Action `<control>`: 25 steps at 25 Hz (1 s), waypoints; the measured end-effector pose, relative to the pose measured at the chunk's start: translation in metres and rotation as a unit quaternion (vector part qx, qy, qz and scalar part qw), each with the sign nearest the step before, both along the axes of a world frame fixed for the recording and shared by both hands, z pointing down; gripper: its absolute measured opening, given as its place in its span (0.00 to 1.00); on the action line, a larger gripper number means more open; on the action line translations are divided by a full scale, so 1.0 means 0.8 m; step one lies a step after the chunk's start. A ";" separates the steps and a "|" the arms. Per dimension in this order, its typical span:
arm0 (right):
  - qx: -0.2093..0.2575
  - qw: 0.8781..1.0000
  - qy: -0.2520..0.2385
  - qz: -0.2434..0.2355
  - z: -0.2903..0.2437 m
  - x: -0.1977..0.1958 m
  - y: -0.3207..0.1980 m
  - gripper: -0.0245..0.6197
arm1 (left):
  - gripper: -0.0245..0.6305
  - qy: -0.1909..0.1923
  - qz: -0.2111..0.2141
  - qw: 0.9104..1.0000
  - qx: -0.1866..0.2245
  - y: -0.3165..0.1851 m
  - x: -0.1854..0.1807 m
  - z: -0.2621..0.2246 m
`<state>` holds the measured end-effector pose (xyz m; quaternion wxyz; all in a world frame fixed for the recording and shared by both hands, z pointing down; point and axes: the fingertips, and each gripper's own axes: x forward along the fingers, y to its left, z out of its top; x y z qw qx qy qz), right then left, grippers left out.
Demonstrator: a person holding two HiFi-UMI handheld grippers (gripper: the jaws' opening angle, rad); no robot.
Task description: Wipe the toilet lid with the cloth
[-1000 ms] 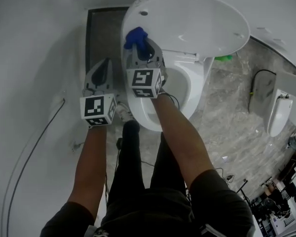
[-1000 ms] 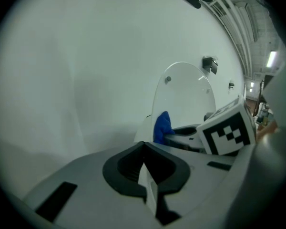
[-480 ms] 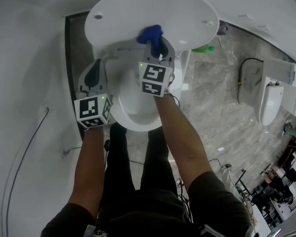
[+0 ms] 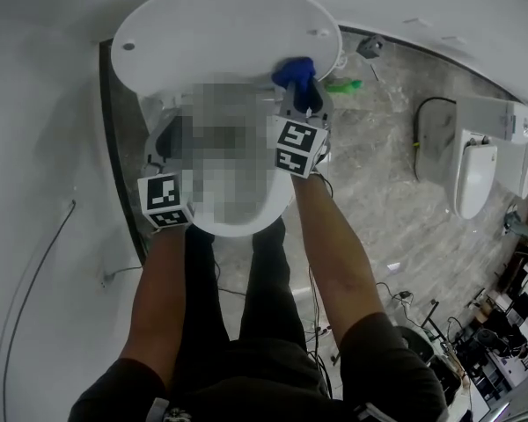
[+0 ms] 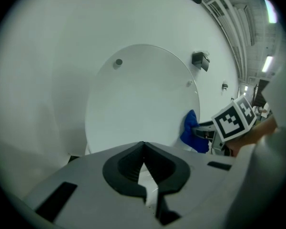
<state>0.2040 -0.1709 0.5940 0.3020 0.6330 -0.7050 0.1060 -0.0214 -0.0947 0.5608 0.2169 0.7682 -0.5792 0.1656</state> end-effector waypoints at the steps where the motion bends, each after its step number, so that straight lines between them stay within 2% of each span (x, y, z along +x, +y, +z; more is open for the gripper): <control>1: -0.001 1.000 0.001 -0.001 -0.001 0.003 0.001 0.15 | 0.05 -0.002 0.001 1.000 -0.001 0.001 0.001 -0.001; 4: 0.005 1.000 0.006 -0.027 -0.008 -0.001 0.003 0.15 | 0.05 -0.006 -0.002 1.000 0.002 0.004 0.000 0.000; 6: 0.008 0.997 0.006 -0.077 -0.005 -0.029 0.016 0.15 | 0.05 -0.010 -0.015 1.000 -0.003 0.011 -0.012 0.005; 10: -0.023 0.982 -0.029 -0.186 0.019 -0.130 0.047 0.15 | 0.05 -0.003 -0.041 0.999 -0.013 0.022 -0.040 0.012; 12: -0.050 0.974 -0.050 -0.215 0.034 -0.183 0.061 0.15 | 0.05 0.000 -0.050 0.999 -0.017 0.027 -0.055 0.015; 15: -0.096 0.963 -0.044 -0.249 0.066 -0.252 0.078 0.15 | 0.05 0.002 -0.071 0.997 -0.020 0.037 -0.083 0.017; 20: -0.142 0.948 -0.043 -0.283 0.105 -0.328 0.085 0.15 | 0.05 0.000 -0.088 0.996 -0.024 0.051 -0.120 0.024; 25: -0.177 0.954 0.004 -0.240 0.136 -0.327 0.061 0.15 | 0.05 -0.009 -0.064 0.998 -0.025 0.059 -0.128 0.031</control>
